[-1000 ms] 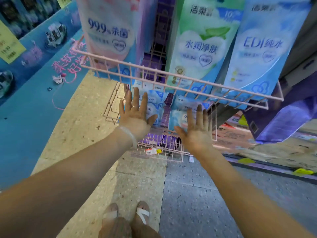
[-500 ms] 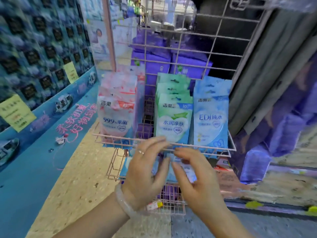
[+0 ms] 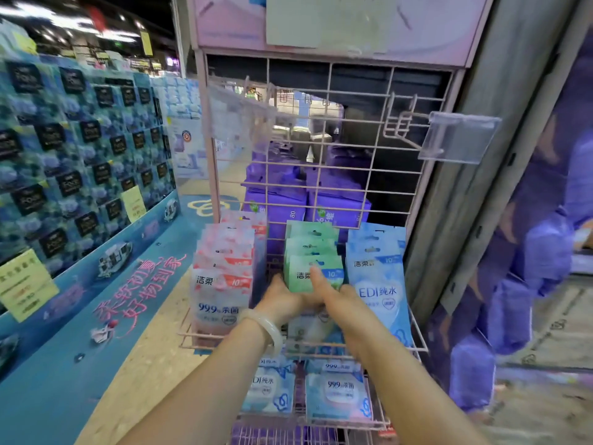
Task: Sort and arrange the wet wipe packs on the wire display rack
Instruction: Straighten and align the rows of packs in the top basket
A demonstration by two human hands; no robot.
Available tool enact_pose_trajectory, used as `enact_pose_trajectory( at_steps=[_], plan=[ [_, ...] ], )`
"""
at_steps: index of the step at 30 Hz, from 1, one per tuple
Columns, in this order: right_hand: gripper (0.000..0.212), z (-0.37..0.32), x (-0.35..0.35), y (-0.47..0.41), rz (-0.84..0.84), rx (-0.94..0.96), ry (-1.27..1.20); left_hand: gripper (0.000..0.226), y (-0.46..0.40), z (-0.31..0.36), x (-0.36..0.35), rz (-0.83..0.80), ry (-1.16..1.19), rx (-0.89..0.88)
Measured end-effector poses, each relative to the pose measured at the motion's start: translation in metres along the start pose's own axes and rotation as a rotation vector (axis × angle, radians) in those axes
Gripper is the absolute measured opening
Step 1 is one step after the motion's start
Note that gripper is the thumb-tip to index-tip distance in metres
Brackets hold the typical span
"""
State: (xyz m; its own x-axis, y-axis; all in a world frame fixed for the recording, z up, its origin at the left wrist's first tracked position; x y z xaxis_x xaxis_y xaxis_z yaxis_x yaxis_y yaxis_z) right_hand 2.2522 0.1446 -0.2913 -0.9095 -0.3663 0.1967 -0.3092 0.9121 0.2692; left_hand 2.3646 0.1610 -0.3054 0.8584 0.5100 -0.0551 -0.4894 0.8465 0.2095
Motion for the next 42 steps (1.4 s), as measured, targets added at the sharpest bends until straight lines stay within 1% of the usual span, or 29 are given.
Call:
enact_pose_trajectory(
  at_steps=[2,4,5,7,9,11,14,15,17,18,20,22,23,25,28,32,34,36,37,38,39,40,41,42],
  plan=[
    [0.055,-0.002,-0.003,-0.008,0.014,0.008,-0.064,0.059,-0.001,-0.001,-0.005,-0.060,-0.039,-0.052],
    [0.042,-0.008,-0.006,-0.017,0.042,0.084,-0.122,0.071,-0.006,-0.003,-0.002,-0.047,-0.035,-0.063],
    [0.037,-0.010,-0.008,-0.019,0.048,0.112,-0.157,0.079,-0.008,-0.003,-0.001,-0.031,-0.021,-0.066],
    [0.036,-0.011,-0.011,-0.022,0.053,0.118,-0.229,0.089,-0.011,-0.003,-0.001,-0.008,0.006,-0.064],
    [0.039,-0.011,-0.012,-0.025,0.059,0.107,-0.253,0.087,-0.011,-0.003,0.000,-0.002,0.036,-0.068],
    [0.040,-0.014,-0.013,-0.027,0.060,0.138,-0.235,0.076,-0.011,-0.003,0.004,0.017,0.069,-0.099],
    [0.032,-0.018,-0.015,-0.027,0.060,0.180,-0.249,0.074,-0.013,-0.006,0.011,0.074,0.114,-0.103],
    [0.029,-0.017,-0.015,-0.028,0.058,0.185,-0.256,0.070,-0.013,-0.006,0.012,0.099,0.106,-0.096],
    [0.025,-0.016,-0.015,-0.029,0.054,0.174,-0.267,0.066,-0.012,-0.002,0.010,0.104,0.092,-0.093],
    [0.026,-0.016,-0.015,-0.030,0.055,0.169,-0.270,0.068,-0.012,-0.001,0.009,0.100,0.085,-0.091],
    [0.034,-0.017,-0.015,-0.029,0.054,0.169,-0.268,0.071,-0.009,0.003,0.009,0.091,0.062,-0.097],
    [0.042,-0.020,-0.016,-0.028,0.067,0.183,-0.269,0.058,-0.006,0.008,0.010,0.077,0.016,-0.121],
    [0.043,-0.023,-0.015,-0.027,0.074,0.193,-0.276,0.053,-0.006,0.011,0.010,0.074,0.030,-0.139],
    [0.044,-0.029,-0.012,-0.027,0.086,0.215,-0.287,0.052,-0.008,0.016,0.009,0.060,0.097,-0.167],
    [0.041,-0.028,-0.013,-0.027,0.088,0.200,-0.297,0.062,-0.015,0.014,0.006,0.036,0.089,-0.171],
    [0.037,-0.016,-0.018,-0.027,0.089,0.176,-0.282,0.074,-0.021,0.003,0.012,0.043,-0.075,-0.145],
    [0.037,-0.015,-0.021,-0.027,0.081,0.167,-0.276,0.083,-0.021,0.001,0.012,0.033,-0.052,-0.118],
    [0.045,-0.014,-0.020,-0.023,0.092,0.153,-0.247,0.095,-0.009,0.004,0.014,0.048,-0.023,-0.089],
    [0.047,-0.015,-0.017,-0.018,0.112,0.176,-0.232,0.100,0.002,0.006,0.016,0.055,-0.019,-0.087],
    [0.048,-0.020,-0.012,-0.009,0.144,0.239,-0.217,0.107,0.015,0.008,0.017,0.047,-0.018,-0.095],
    [0.048,-0.029,-0.007,0.003,0.178,0.327,-0.189,0.114,0.031,0.011,0.015,0.025,-0.025,-0.113],
    [0.053,-0.038,-0.003,0.018,0.211,0.420,-0.139,0.117,0.048,0.014,0.014,-0.003,-0.031,-0.133],
    [0.065,-0.047,-0.002,0.031,0.237,0.502,-0.071,0.113,0.066,0.018,0.014,-0.035,-0.028,-0.173],
    [0.076,-0.054,-0.003,0.044,0.253,0.561,-0.015,0.099,0.085,0.026,0.016,-0.063,-0.020,-0.238]
  ],
)
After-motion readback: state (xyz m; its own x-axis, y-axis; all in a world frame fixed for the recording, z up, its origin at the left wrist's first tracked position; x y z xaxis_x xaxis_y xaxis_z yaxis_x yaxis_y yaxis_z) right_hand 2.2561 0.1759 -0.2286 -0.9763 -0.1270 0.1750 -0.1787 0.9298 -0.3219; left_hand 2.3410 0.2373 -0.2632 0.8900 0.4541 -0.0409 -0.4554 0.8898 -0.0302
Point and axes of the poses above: each hand's wrist, its own y-axis away from the middle knuckle, its own x-axis out of the back of the hand, z = x × y, the point moved 10 cm from there along -y, towards the middle knuckle, and after that the axes turned 6 degrees about z, right-handed, at the moved point
